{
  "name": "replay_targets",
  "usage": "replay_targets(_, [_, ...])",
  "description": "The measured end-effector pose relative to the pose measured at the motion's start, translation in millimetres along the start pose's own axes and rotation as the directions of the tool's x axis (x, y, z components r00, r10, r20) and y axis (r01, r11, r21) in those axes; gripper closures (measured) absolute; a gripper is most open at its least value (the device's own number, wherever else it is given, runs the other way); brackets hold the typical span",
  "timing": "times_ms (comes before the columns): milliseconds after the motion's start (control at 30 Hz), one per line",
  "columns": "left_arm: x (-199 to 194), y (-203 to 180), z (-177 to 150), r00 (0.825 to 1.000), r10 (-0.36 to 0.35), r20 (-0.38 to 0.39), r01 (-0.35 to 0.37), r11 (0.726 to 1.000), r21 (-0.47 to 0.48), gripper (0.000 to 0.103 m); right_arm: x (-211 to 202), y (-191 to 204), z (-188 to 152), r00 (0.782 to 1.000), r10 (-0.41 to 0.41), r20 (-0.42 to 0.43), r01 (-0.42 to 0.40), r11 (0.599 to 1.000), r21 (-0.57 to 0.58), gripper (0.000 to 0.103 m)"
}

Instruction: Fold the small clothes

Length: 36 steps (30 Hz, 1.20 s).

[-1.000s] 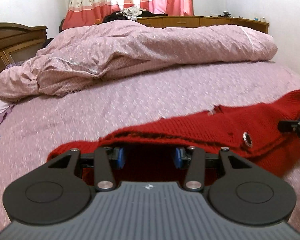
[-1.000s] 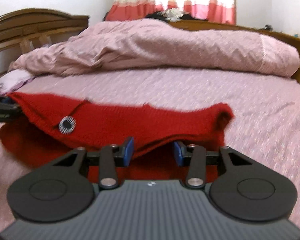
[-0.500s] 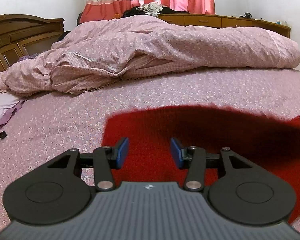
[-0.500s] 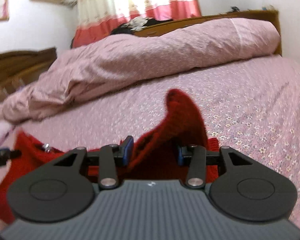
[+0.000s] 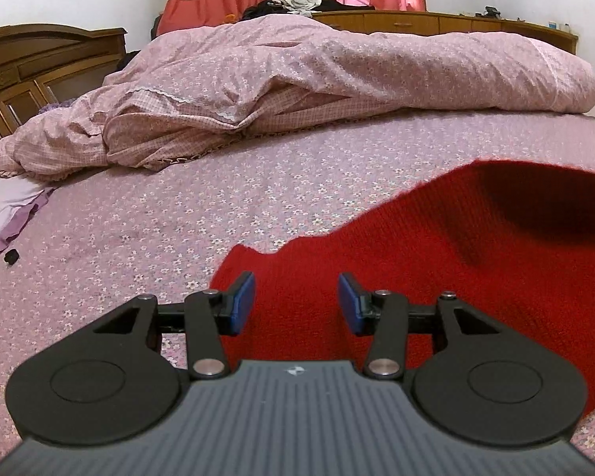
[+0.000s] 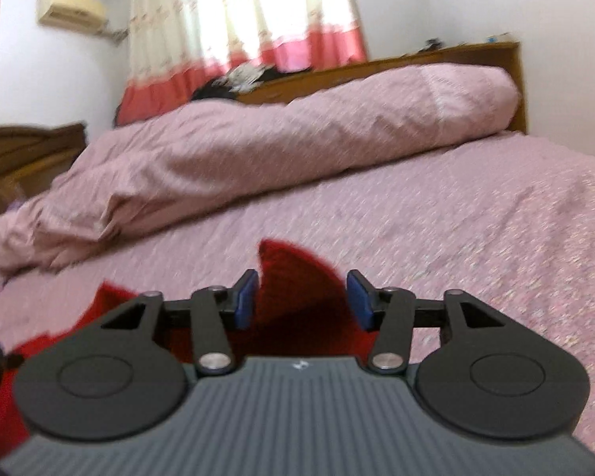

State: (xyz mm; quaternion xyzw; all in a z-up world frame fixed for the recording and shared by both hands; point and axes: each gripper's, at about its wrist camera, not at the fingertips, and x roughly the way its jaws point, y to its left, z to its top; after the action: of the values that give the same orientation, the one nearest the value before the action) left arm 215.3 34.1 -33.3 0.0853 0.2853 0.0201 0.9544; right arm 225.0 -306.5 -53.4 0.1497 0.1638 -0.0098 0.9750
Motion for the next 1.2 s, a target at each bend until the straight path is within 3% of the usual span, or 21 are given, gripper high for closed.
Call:
replay_targets(133, [0.3,4.0,0.8,1.000,-0.003,-0.031,0.002,1.000,-0.022,0.051,4.2,-6.9,7.2,0.999,-0.029,-0.015,0.030,1.000,0.009,0.046])
replay_targets(367, [-1.7,12.2,8.1,0.999,-0.009,-0.043,0.007,1.000,-0.028,0.050,4.5,-7.0,9.4,0.997,-0.004,-0.079,0.002,0.999,-0.034,0.046])
replay_targets(633, [14.5,18.3,1.8,0.994,-0.016,-0.112,0.011,0.999,-0.047,0.050,16.1,1.4,-3.3,0.980,0.072,-0.188,-0.094,0.990,-0.107,0.046])
replay_targets(767, [16.6,24.1,4.4,0.993,-0.022,-0.113,0.015,0.998,-0.064,0.050,30.2,1.8,-5.9,0.978,0.035,-0.206,-0.059,0.992,-0.109,0.046])
replay_targets(1033, [31.9,73.0,20.6,0.992,0.020,-0.122,-0.041,0.984,-0.174,0.050,70.3,-12.5,6.0,0.955,0.043,-0.294,-0.077,0.992,-0.103,0.046])
replay_targets(1200, [60.0,94.0,25.1,0.977,-0.102,-0.186,0.046,0.958,-0.282,0.046,86.1,-12.1,5.4,0.943,0.052,-0.328,-0.090,0.991,-0.102,0.046])
